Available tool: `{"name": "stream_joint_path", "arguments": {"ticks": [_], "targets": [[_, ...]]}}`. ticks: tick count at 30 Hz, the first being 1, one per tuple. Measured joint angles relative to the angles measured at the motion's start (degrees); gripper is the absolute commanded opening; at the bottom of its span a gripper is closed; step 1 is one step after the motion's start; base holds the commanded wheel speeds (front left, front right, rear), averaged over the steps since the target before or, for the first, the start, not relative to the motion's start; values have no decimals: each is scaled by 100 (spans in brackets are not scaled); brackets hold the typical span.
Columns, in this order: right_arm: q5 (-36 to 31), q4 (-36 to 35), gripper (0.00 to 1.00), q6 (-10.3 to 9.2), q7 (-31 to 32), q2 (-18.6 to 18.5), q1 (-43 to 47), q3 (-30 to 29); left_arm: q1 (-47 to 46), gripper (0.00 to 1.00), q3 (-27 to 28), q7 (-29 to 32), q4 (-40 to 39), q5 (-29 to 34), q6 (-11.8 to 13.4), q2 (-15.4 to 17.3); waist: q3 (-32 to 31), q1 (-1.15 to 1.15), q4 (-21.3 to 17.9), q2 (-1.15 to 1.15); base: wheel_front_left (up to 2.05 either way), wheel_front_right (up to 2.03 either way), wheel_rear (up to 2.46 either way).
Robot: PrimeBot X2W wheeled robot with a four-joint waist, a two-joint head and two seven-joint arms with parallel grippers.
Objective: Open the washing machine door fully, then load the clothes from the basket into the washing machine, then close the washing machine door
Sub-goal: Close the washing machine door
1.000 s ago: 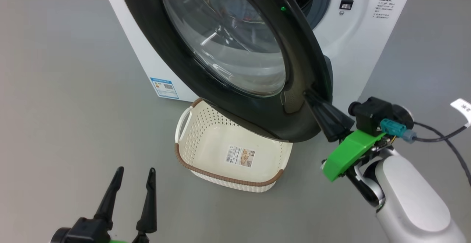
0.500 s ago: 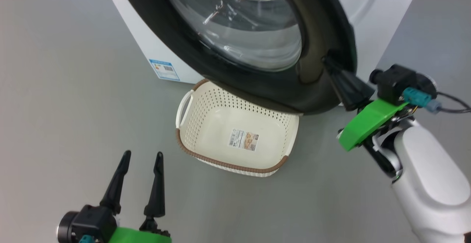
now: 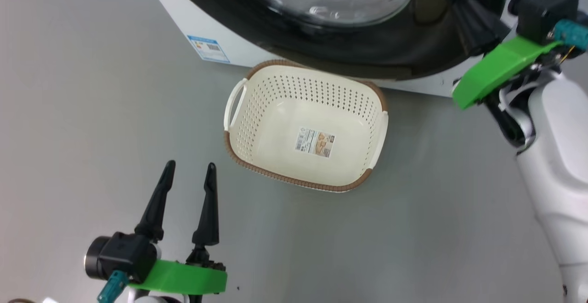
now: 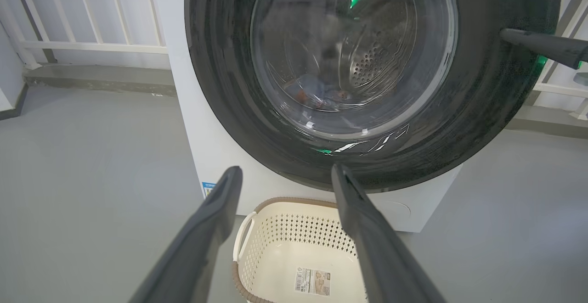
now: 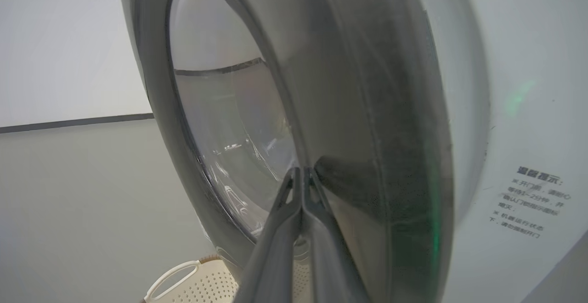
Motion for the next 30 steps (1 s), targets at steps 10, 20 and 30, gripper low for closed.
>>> {"name": "stream_joint_path", "arguments": {"ticks": [10,20,30], "targets": [[7,1044,0,0,-223,-141,-1053,-21,-204,100,23,-24,20,49,-103,-177,361,0,137,0,0,0,0],[63,1708,0,0,-580,-147,-1443,113,-261,100,82,-24,87,66,-160,-260,368,0,160,0,0,0,0],[286,2351,0,1,-843,-187,-1824,415,-261,100,97,-24,123,118,-209,-275,323,-1,164,0,0,0,0]]}}
